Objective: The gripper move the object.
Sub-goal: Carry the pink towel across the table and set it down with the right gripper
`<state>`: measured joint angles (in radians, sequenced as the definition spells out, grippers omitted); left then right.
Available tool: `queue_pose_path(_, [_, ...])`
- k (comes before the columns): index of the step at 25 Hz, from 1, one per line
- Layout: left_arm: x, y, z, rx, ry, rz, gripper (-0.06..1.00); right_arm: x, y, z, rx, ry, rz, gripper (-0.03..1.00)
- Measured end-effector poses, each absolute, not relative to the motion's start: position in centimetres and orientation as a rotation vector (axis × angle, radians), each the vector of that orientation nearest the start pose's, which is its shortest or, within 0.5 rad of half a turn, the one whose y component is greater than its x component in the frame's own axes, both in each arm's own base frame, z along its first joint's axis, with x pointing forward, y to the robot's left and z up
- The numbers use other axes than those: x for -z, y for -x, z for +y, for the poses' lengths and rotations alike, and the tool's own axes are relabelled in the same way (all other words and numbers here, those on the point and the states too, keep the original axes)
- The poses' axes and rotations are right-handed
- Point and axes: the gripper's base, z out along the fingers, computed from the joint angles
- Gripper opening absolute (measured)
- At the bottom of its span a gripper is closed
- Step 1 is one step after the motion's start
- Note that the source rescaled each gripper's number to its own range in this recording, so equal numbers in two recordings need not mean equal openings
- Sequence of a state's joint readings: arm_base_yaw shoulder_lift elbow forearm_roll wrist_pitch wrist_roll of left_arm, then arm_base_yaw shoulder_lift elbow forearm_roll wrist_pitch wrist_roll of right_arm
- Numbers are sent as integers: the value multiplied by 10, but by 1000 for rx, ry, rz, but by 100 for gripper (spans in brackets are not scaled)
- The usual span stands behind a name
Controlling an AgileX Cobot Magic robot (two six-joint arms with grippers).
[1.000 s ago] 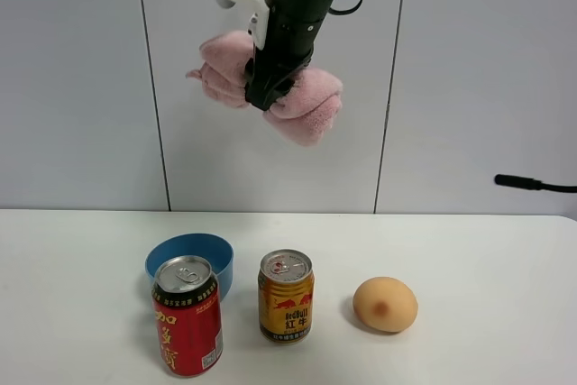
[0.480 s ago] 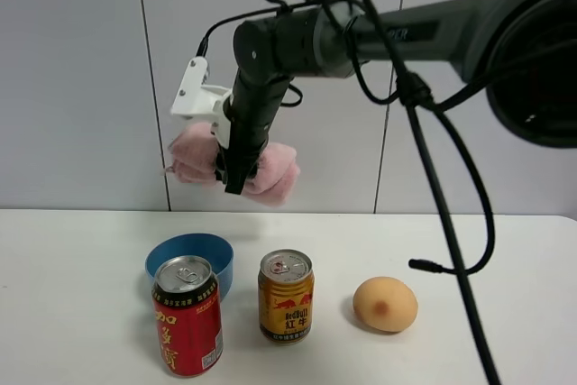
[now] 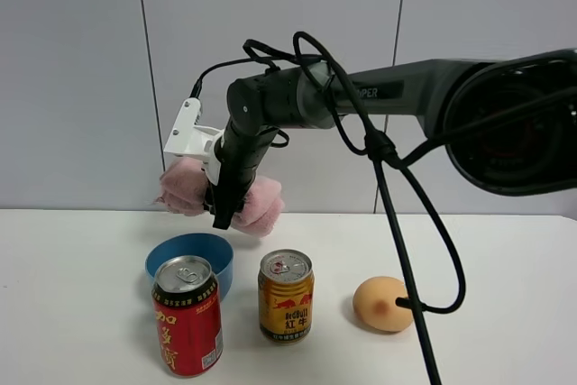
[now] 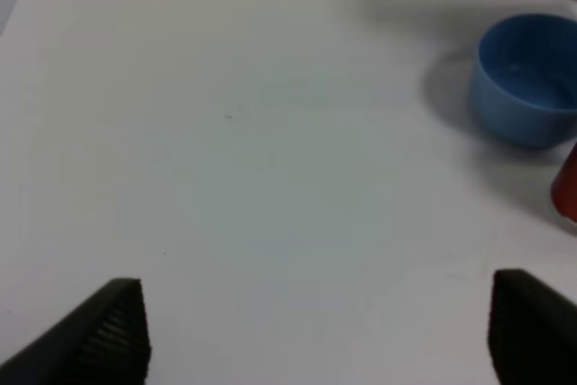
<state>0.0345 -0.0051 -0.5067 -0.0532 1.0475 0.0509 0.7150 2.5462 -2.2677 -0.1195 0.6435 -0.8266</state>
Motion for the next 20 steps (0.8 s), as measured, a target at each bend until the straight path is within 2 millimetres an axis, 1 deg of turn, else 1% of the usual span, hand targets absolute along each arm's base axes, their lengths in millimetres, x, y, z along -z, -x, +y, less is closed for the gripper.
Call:
queue_pose_path(8, [-280, 6, -4, 9, -19, 2018, 100, -144, -436, 371, 172, 1695, 1637, 0])
queue_pose_path(15, [-280, 6, -4, 9, -19, 2018, 100, -143, -437, 372, 151, 1655, 1663, 0])
queue_pose_path(16, [-280, 6, -4, 9, -19, 2018, 100, -141, -437, 372, 151, 1657, 1664, 3])
queue_pose_path(20, [-280, 6, -4, 9, -19, 2018, 100, -137, -438, 373, 150, 1654, 1660, 39])
